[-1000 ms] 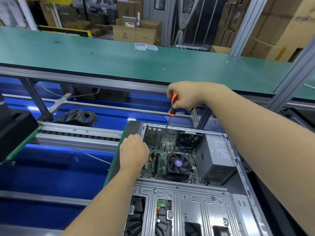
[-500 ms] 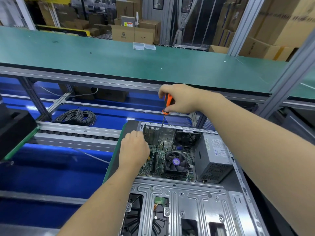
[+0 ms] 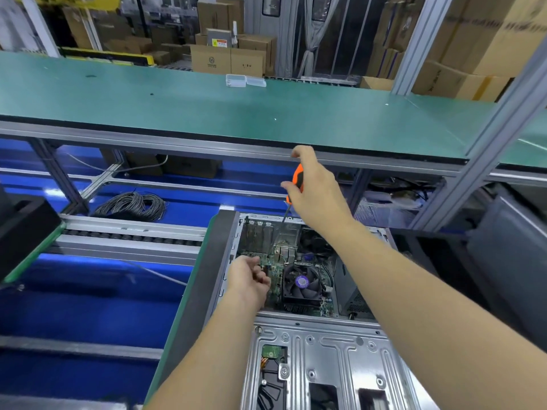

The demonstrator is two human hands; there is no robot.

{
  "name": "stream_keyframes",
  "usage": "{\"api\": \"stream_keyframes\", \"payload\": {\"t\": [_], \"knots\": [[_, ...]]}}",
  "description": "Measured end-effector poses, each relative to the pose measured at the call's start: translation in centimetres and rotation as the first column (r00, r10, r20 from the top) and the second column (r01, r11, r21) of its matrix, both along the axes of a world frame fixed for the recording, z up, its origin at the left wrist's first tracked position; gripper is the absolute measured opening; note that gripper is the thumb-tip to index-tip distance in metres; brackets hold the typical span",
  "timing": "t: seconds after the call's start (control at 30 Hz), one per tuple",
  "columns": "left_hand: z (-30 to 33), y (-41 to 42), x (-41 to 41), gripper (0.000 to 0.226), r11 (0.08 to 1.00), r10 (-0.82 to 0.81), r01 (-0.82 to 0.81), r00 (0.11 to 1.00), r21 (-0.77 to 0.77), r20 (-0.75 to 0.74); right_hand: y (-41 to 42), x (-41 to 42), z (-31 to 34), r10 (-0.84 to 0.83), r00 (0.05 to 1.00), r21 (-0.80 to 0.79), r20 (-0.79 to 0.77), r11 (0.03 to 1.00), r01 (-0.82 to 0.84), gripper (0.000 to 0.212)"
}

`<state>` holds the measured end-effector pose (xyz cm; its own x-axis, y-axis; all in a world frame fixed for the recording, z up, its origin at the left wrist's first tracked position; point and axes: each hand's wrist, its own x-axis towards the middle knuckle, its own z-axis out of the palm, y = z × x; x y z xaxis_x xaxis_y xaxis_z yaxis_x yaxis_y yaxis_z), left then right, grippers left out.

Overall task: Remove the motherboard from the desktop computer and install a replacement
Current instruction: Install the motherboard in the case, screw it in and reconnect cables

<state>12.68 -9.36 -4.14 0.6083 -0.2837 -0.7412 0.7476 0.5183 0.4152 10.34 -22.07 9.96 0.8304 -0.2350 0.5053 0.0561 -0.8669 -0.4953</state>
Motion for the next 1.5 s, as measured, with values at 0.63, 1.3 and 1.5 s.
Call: {"api": "stream_keyframes", "payload": {"t": [0.63, 1.3, 1.5], "knots": [[1.3, -1.2, -1.5, 0.029, 0.647, -0.575, 0.142, 0.736, 0.749, 0.357, -1.3, -1.2, 0.7, 0.022, 1.000, 0.057, -0.014, 0.998, -0.021, 0.027], [0.9, 1.1, -4.3, 0.038, 0.094, -0.980, -0.377, 0.128, 0.921, 0.153, -1.7, -2.0, -1.4, -0.292, 0.953, 0.321, 0.081, 0.913, 0.253, 0.028], [0.9, 1.0, -4.2, 0.036, 0.094, -0.987, -0.430, 0.076, 0.898, 0.140, 1.5, -1.7, -3.4, -0.197, 0.972, 0.328, 0.125, 0.933, 0.147, 0.028]]}}
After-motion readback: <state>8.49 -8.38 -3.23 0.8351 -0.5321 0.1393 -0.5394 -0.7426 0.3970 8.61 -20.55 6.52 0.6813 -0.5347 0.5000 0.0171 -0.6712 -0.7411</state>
